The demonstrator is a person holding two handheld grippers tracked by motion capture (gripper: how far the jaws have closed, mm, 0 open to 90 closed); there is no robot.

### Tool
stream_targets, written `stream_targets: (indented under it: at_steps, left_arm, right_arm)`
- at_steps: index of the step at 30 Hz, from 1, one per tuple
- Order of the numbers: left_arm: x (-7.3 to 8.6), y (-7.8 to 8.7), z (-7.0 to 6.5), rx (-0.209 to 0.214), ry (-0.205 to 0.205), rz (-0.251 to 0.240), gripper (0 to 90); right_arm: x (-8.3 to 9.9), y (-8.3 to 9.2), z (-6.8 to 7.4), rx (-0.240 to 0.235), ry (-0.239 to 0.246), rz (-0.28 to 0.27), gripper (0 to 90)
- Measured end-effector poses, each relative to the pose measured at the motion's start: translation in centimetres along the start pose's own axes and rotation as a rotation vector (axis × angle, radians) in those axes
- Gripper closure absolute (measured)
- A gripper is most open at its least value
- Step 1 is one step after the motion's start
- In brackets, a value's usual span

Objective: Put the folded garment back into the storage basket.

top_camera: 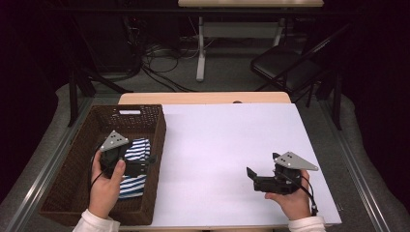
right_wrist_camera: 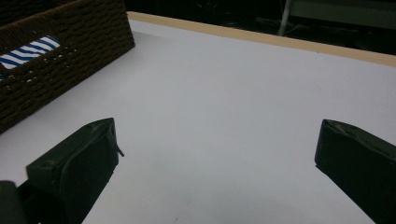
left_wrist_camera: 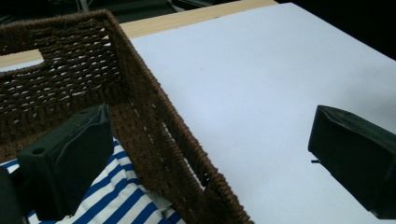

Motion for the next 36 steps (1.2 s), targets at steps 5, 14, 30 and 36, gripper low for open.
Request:
stream_targets:
  at_steps: [5, 14, 30, 36]
  left_arm:
    - [0.3, -0.3, -0.9, 0.040, -0.018, -0.018, 0.1]
    - [0.6, 0.0, -1.1, 0.043, -0.042, -0.029, 0.1]
    - [1.3, 0.2, -0.5, 0.043, -0.032, -0.027, 0.1]
    - [1.4, 0.2, -0.3, 0.044, -0.024, -0.028, 0.1]
  right_arm:
    - [1.2, 0.2, -1.1, 0.024, -0.004, 0.015, 0.0]
    - [2.8, 0.2, -2.8, 0.041, -0.039, 0.019, 0.0]
    - [4.3, 0.0, -6.2, 0.126, -0.080, 0.034, 0.0]
    - [4.6, -0.1, -6.7, 0.135, -0.087, 0.046, 0.0]
Point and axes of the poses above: each handheld gripper's, and its own axes: y roughly backward along the jaws, x roughly out of its underside, z roughly to its left, the point moved 4 cm from there along -y, roughly forward along the jaws
